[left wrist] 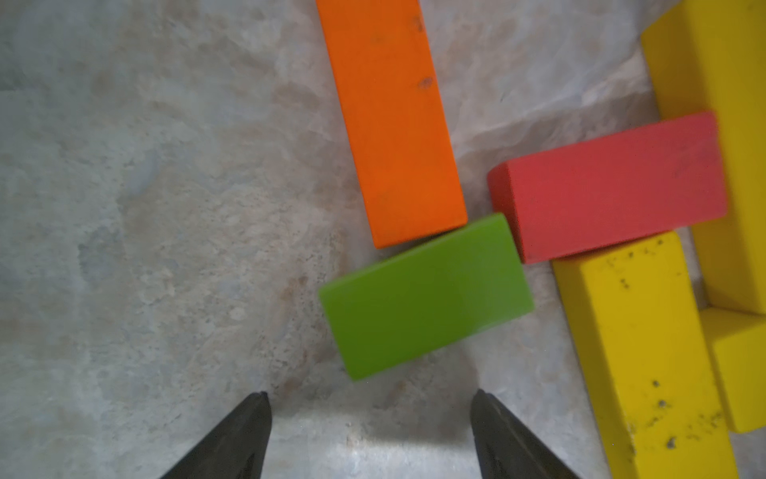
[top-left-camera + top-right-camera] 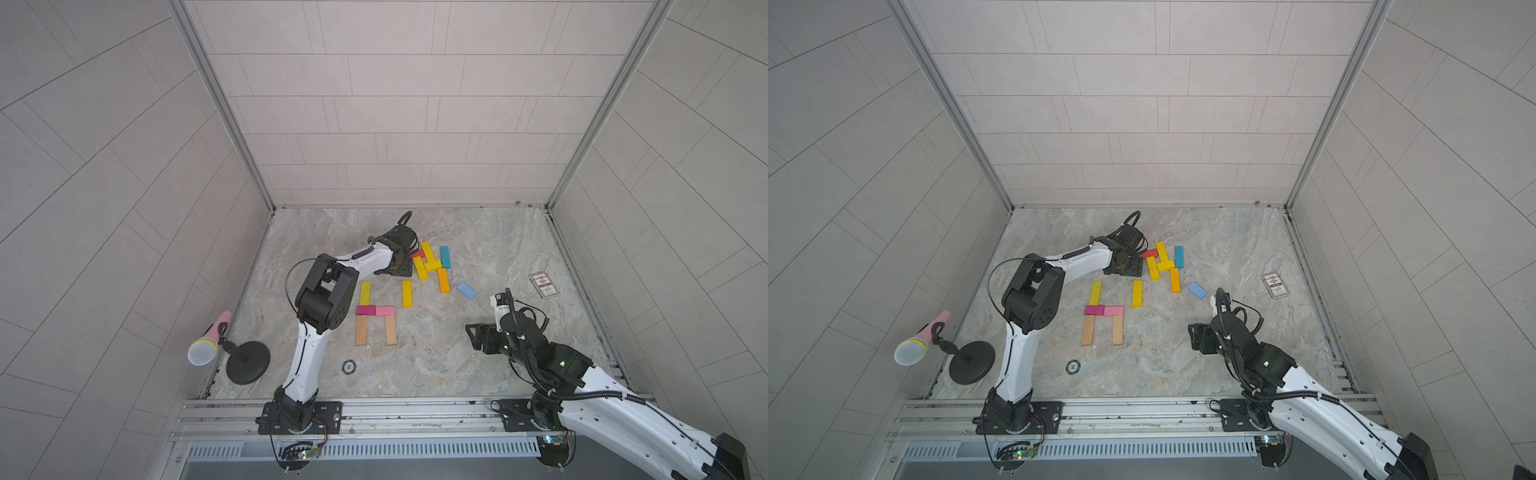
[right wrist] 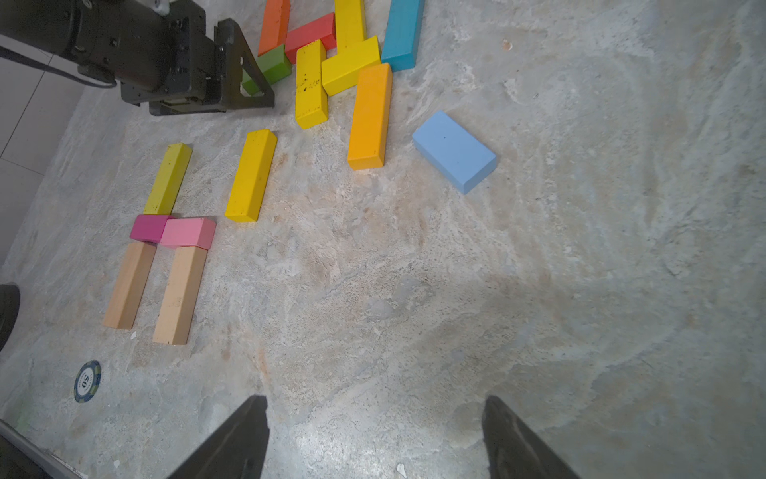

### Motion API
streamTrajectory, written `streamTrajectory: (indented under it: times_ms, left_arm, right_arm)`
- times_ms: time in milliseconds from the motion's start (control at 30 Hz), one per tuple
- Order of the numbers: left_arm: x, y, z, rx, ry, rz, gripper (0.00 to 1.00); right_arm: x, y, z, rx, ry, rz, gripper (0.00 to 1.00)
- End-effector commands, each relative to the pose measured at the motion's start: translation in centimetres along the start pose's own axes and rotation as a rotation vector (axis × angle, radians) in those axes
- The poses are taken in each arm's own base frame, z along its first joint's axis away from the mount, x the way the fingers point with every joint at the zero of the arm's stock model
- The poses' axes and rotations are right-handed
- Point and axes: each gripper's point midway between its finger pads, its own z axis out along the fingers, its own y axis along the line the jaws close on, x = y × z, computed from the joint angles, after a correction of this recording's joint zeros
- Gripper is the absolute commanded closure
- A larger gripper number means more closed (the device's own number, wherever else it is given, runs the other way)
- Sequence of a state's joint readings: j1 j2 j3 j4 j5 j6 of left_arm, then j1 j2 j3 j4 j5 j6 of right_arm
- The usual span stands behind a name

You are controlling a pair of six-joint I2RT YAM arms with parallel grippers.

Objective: Assemble the letter h with building blocks
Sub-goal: Pick up the building block from the center of the board.

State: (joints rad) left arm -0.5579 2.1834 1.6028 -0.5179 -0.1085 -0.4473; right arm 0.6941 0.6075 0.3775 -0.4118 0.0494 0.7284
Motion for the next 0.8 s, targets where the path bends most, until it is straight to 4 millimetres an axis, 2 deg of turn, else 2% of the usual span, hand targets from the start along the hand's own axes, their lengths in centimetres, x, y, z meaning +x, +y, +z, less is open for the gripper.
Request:
streamTrajectory:
  times_ms: [0, 67, 267, 767]
  left_arm:
    - [0.4, -0.7, -0.1, -0.008, -0.015, -0.004, 0.17]
    - [0.3, -0.7, 0.3, -0.03, -0.012, 0.004, 0.17]
    - [0.1, 0.7, 1.2, -0.131, 0.003, 0.015, 0.17]
    - [-1.5, -0.9, 3.5, -0.12, 0.01, 0.081, 0.19]
  right_arm:
    - [-0.2, 0.0, 0.0, -0.004, -0.01, -0.006, 0.17]
    - [-0.3, 0.0, -0.1, -0.005, -0.011, -0.004, 0.17]
    - [-0.3, -0.2, -0.1, -0.005, -0.011, 0.003, 0.17]
    - [-0.2, -0.7, 0.3, 0.009, -0.002, 0.015, 0.17]
